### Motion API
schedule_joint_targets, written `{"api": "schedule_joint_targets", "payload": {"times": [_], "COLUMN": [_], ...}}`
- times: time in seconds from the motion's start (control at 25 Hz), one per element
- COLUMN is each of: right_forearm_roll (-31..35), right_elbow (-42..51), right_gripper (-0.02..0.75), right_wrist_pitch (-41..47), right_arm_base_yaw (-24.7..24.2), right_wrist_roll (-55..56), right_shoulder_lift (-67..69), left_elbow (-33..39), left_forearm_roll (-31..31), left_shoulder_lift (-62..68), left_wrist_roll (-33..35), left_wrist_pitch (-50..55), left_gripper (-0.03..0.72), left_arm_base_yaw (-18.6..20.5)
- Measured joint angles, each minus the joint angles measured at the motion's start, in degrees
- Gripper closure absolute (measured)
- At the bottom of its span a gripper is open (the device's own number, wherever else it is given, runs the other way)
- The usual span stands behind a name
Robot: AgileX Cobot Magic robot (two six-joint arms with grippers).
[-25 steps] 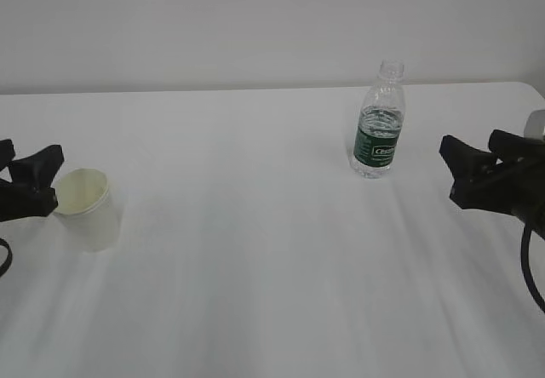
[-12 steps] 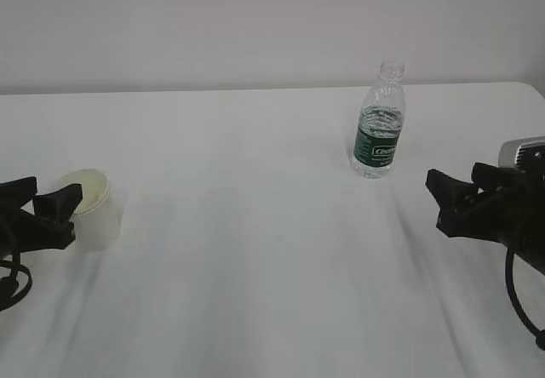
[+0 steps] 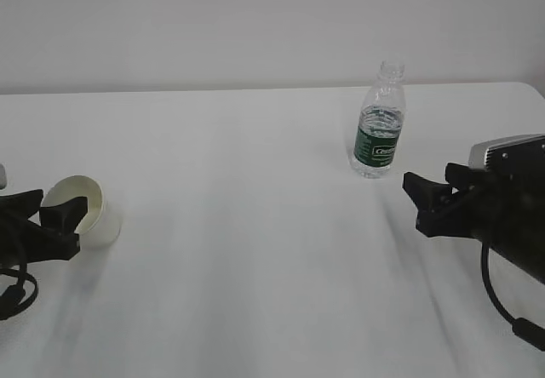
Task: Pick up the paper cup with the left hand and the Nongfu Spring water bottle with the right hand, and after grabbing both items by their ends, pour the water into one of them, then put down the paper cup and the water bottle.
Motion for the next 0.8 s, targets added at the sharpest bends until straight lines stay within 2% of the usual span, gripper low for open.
{"api": "schedule_joint_targets", "payload": {"times": [0.28,0.8], "right_forearm_roll": [-2.2,-2.6], "right_elbow": [-2.0,-2.0], "right_gripper": [0.219,0.219], "right_wrist_pitch": [0.0,0.0], "right_arm_base_yaw": [0.0,0.0], "right_wrist_roll": [1.4,2.0], "right_shoulder_lift": [3.0,3.0], "left_elbow": [1.2,1.0], "left_forearm_roll": [-0.1,-0.1], "left_shoulder_lift": [0.7,-2.2], "left_wrist_roll": [0.0,0.0], "left_wrist_pitch": [0.0,0.0], "left_gripper": [0.243,0.248], "left_arm_base_yaw": [0.0,0.0]}}
